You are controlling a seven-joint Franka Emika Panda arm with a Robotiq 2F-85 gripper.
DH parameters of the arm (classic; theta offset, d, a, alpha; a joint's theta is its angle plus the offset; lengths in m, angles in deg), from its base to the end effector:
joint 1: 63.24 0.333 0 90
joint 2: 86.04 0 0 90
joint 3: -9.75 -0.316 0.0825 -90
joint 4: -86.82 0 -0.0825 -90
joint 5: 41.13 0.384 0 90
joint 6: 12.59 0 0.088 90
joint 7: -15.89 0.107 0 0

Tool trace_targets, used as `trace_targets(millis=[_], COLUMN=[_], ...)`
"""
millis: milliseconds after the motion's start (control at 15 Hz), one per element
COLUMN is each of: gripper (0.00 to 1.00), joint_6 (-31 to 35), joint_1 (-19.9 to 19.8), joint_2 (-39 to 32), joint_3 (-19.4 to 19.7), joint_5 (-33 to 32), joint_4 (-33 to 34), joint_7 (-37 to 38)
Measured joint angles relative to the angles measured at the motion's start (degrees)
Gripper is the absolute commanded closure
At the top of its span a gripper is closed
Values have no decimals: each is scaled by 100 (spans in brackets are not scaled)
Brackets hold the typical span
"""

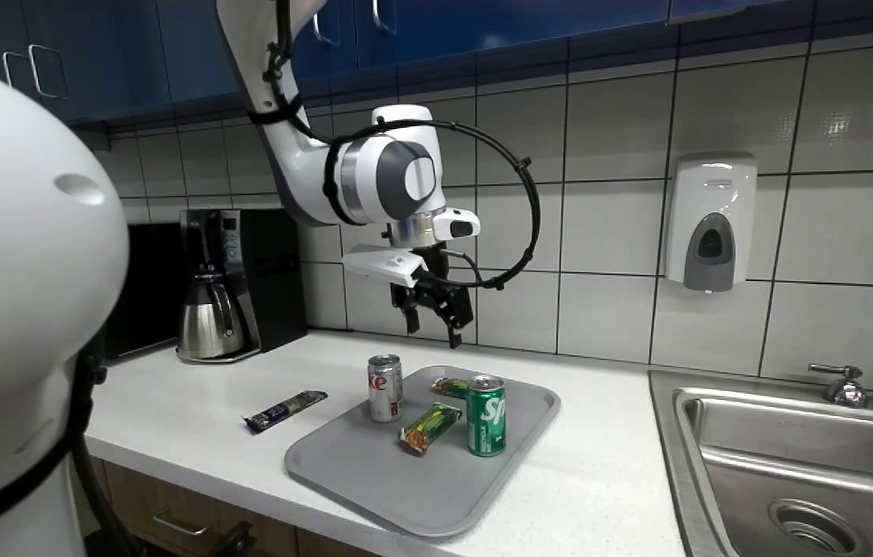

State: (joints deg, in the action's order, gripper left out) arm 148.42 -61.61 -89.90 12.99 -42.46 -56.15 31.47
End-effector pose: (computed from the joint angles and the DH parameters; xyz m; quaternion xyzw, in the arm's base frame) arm 0.4941 -0.0129 0.2843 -0.9827 0.1377 -0.1234 0.0081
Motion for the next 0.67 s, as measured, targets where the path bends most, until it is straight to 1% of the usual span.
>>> trace_targets(millis=[667], gripper=[0], joint_6=[-62], joint_1=[-27], joint_2=[-4], joint_3=[111], joint_5=[-134], joint_4=[-164], joint_7=[0])
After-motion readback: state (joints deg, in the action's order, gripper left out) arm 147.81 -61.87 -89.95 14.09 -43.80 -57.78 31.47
